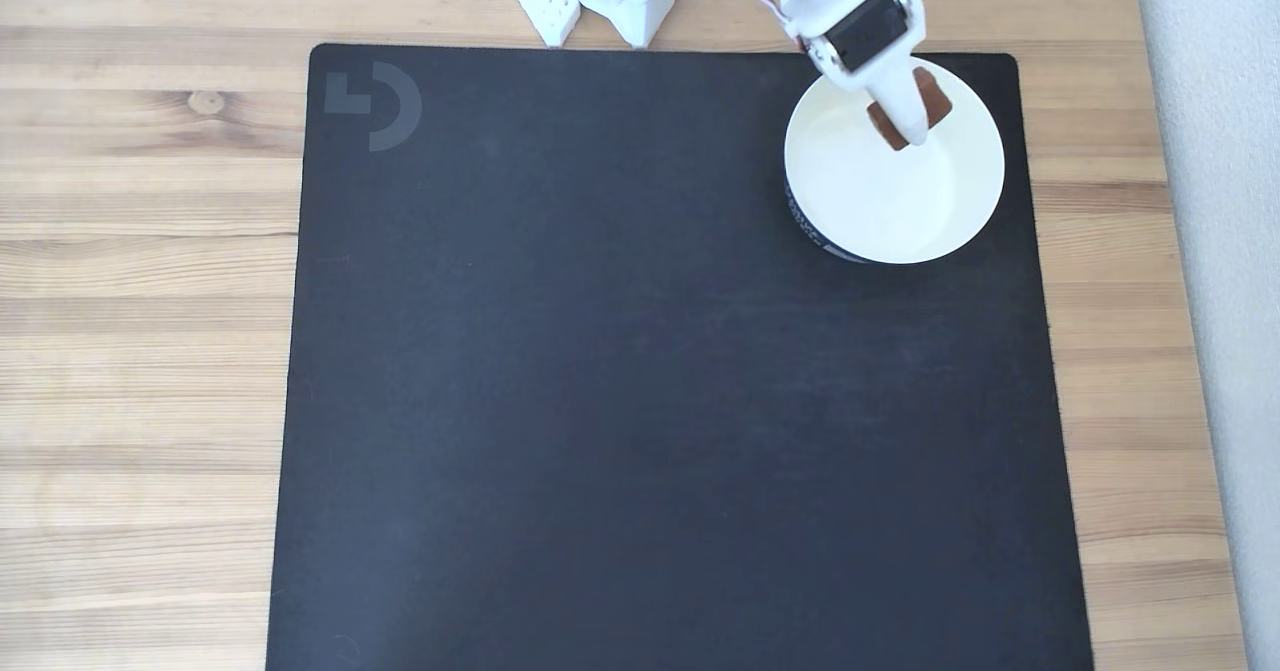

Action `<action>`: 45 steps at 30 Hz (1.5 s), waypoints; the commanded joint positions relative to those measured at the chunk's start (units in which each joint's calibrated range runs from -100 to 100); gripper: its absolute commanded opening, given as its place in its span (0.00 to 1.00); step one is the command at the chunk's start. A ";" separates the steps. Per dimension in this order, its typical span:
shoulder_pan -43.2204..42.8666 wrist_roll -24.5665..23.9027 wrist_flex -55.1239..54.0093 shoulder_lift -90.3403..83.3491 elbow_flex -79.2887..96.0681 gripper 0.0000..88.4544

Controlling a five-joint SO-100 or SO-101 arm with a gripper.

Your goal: Pick up the toy and place it on the plate

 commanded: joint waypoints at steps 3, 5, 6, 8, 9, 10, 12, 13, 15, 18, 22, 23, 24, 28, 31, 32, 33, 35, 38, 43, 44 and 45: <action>0.74 -0.22 -0.47 -1.03 -0.13 0.17; 0.74 -0.22 -0.47 -1.03 -0.04 0.23; 0.74 -0.22 -0.47 -1.03 -0.13 0.24; 0.74 -0.22 -0.47 -1.03 -0.22 0.24; 0.74 -0.22 -0.47 -1.03 -0.22 0.24; 0.74 -0.22 -0.47 -1.03 -0.22 0.24; 0.74 -0.22 -0.72 -1.03 -0.31 0.24; 0.82 -0.22 -1.06 -1.19 -0.40 0.23; 1.91 -0.17 -1.23 -1.36 -1.31 0.23; 5.43 -0.17 -1.23 -2.03 -5.00 0.10; 12.28 0.25 -1.23 -4.11 -6.80 0.03; 13.96 0.25 -1.15 -5.11 -6.53 0.03; 15.63 0.30 -0.81 -6.20 -6.44 0.03; 24.25 4.00 -0.72 -15.20 -4.19 0.03; 31.94 6.20 -0.47 -23.54 0.86 0.03; 34.03 6.61 -0.47 -25.54 2.75 0.03; 36.63 6.87 -0.47 -28.12 5.36 0.03; 41.64 9.38 -0.47 -33.96 10.86 0.03; 44.15 12.25 -0.38 -38.21 14.29 0.03; 50.01 13.09 -0.30 -44.13 21.86 0.03; 51.85 13.14 2.16 -44.63 22.04 0.03; 53.10 13.14 4.10 -44.63 21.86 0.03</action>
